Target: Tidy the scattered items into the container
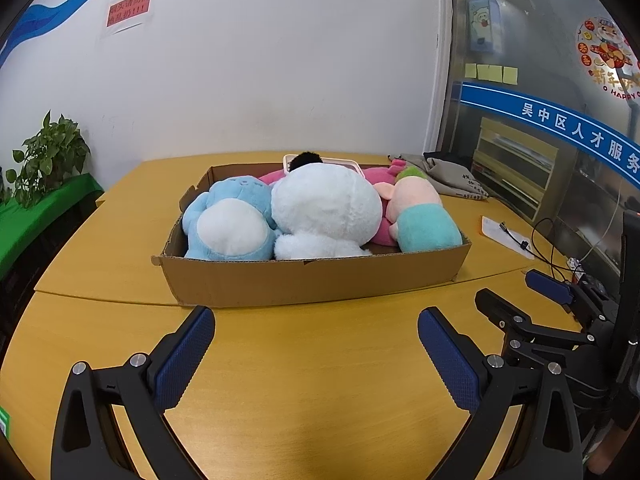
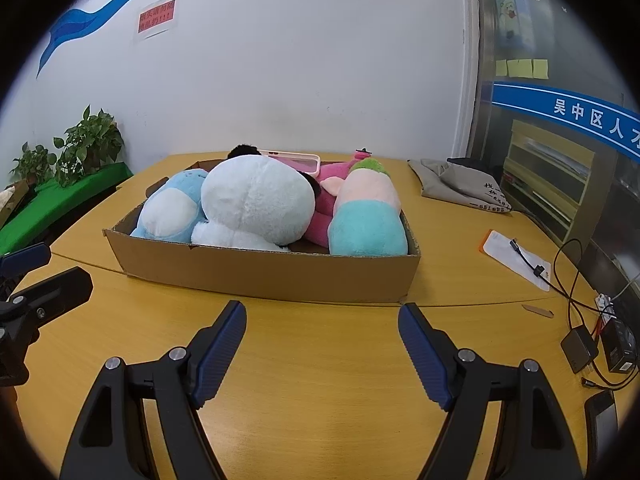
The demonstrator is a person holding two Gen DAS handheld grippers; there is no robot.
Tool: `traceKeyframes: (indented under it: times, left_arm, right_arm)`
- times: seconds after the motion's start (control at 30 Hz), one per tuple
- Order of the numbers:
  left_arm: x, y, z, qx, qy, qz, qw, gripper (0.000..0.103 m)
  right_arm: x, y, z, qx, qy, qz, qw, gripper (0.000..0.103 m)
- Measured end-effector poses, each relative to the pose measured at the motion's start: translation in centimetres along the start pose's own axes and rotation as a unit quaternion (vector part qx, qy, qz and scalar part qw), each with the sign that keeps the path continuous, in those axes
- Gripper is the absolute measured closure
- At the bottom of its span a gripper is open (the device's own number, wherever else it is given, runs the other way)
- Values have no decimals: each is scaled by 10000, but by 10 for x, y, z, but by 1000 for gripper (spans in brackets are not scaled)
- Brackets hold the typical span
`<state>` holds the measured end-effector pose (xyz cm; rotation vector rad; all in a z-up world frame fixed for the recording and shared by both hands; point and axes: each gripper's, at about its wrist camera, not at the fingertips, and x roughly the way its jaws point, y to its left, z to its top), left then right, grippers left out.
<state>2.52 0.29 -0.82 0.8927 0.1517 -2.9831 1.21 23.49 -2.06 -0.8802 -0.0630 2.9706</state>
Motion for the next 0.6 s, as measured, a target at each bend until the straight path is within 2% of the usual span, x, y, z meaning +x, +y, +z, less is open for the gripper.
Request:
traceKeyframes:
  times: [0.1,0.2,0.27,0.43,0.53,0.6]
  left_arm:
    - [-1,0,-3,-35,-42,-70,10000,0]
    - [-1,-1,-6,-90,-47,21,9999,0]
    - [-1,-2,-8,-86,-9,101,9999,0]
    - [1,-7,-14,-40,109,35,9999,0]
    - [2,-11,-18,87,148,250,9995,0]
    - [4,-11,-20,124,196,269,9994,0]
  right_arm:
    - [1,2,-2,7,36,-10,10000,25]
    - [0,3,-4,-30,58,-10,10000,25]
    - [-1,2,-4,-6,53,-21,10000,25]
    - [-3,0,-5,10,36,-45,10000,25]
    - [-1,0,-8,15,98,-58,9999,25]
    - [0,1,-10,6,123,-52,9999,25]
